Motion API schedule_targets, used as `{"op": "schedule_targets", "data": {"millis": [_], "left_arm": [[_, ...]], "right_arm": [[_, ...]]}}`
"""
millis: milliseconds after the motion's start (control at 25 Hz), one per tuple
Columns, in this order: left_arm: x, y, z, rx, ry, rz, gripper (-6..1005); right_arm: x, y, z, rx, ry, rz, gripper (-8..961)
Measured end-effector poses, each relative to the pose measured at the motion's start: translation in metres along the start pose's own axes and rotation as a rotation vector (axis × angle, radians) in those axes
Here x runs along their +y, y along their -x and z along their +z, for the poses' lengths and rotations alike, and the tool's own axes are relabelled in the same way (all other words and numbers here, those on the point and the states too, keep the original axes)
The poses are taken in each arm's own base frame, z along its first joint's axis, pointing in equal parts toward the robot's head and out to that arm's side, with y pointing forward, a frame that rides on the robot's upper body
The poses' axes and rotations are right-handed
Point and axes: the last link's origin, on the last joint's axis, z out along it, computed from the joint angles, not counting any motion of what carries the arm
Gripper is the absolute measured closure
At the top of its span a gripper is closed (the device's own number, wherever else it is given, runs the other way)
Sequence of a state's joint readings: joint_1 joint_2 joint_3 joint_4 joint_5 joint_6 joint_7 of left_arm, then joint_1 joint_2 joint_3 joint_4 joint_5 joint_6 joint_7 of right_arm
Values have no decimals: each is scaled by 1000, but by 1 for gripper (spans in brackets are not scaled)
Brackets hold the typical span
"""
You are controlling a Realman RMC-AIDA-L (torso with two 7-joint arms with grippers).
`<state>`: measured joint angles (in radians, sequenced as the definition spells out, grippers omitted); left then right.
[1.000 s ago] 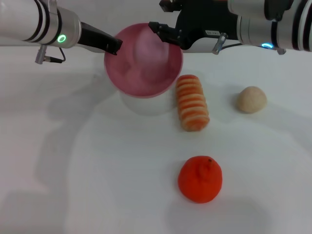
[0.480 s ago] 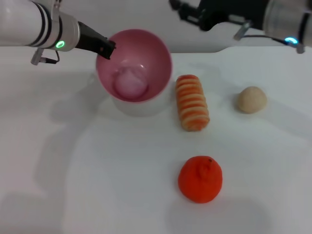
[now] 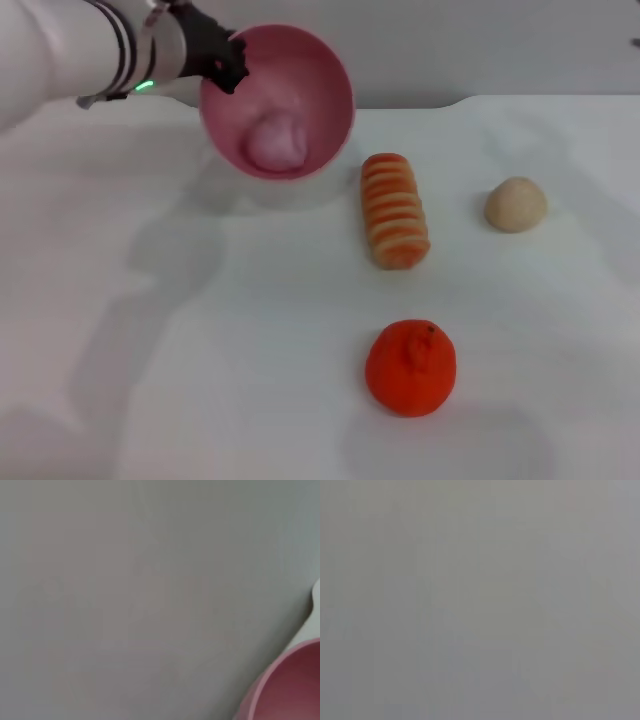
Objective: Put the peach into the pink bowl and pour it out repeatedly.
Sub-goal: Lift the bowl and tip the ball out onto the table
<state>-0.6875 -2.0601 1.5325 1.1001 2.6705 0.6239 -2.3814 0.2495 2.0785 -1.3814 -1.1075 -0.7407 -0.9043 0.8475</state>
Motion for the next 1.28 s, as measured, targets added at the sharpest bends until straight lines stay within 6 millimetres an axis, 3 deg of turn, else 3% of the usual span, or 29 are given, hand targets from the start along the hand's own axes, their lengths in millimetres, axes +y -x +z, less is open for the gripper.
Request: {"op": "schedule_targets", "data": {"millis": [160, 280, 320, 440, 520, 560, 720, 1000, 1280], "left_arm": [[10, -9, -4, 68, -46, 81, 965], [22, -21, -12, 167, -84, 131, 965], [22, -21, -12, 167, -84, 131, 965], [47, -39, -23, 328, -121, 204, 965], [51, -41, -24, 346, -122, 215, 965], [66, -48, -26, 414, -128, 245, 965], [85, -54, -28, 509, -138, 273, 965], [113, -58, -38, 701, -187, 287, 965], [120, -53, -50, 804, -235, 257, 965]], "right_arm": [[-26, -14, -33, -82, -174, 33, 477], [-48, -27, -66, -132, -354, 58, 478], [-60, -33, -86, -151, -448, 64, 478], [-67, -34, -101, -167, -508, 60, 478], [-72, -33, -117, -189, -555, 48, 478], [-74, -32, -123, -199, -572, 42, 478], [-78, -30, -146, -230, -628, 32, 478], [-78, -29, -155, -245, -646, 24, 479], [-78, -28, -148, -255, -628, 26, 479]]}}
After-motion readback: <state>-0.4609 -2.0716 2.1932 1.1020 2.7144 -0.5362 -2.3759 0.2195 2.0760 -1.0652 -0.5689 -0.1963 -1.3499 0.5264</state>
